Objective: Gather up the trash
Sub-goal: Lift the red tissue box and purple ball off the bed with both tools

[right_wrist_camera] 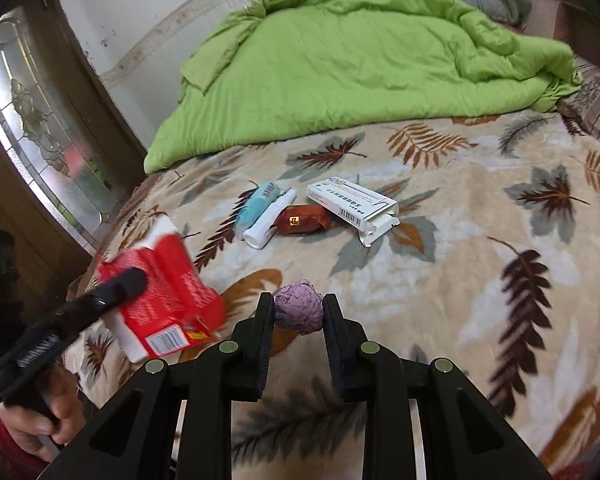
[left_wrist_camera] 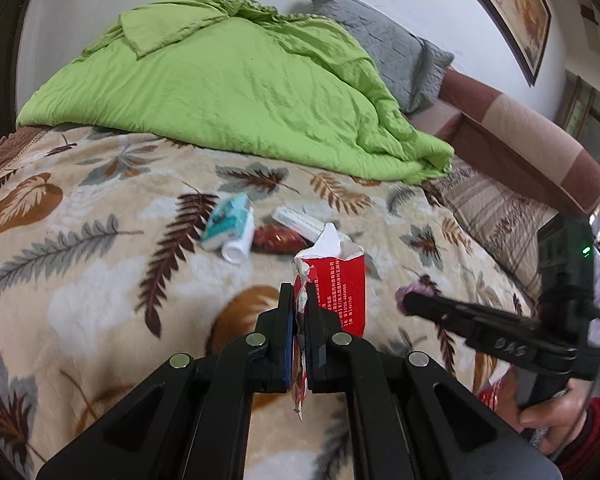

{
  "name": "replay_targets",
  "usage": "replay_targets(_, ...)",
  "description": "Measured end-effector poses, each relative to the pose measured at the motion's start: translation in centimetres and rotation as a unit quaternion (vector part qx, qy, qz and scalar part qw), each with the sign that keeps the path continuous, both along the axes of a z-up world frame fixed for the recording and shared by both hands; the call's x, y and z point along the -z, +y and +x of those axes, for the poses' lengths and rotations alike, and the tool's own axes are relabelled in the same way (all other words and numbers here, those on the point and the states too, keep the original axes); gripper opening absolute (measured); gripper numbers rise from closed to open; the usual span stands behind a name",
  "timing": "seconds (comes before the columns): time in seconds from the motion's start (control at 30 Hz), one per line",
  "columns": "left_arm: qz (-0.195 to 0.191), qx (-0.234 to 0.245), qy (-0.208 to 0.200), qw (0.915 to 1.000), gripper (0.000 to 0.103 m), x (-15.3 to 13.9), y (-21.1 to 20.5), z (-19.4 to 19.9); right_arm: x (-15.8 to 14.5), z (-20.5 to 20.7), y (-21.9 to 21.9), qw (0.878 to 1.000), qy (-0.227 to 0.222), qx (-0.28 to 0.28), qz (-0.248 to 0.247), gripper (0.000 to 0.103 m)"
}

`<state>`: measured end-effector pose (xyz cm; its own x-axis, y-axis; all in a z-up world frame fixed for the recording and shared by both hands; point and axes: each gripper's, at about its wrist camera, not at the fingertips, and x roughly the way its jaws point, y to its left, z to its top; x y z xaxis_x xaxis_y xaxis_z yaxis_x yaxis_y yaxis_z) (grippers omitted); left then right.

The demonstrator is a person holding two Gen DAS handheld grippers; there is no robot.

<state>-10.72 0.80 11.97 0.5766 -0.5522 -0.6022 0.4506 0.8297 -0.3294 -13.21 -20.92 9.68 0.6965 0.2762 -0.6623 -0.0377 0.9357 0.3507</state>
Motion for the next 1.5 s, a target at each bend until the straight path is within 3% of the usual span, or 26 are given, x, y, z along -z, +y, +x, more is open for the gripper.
replay_targets(0.47, 0.034, 0.017, -0.027, 0.9989, 0.004, -1.3, -1.2, -4.7, -1.2, -6.0, -0.3, 1.000, -0.015, 0.009, 0.016, 0.026)
replay_targets(1.5, 0.053, 0.028, -0.057, 0.9965, 0.004, -3.0, -2.1, -6.8, -2.5, -8.3, -0.2, 0.999, -0.030, 0.011, 0.023, 0.026)
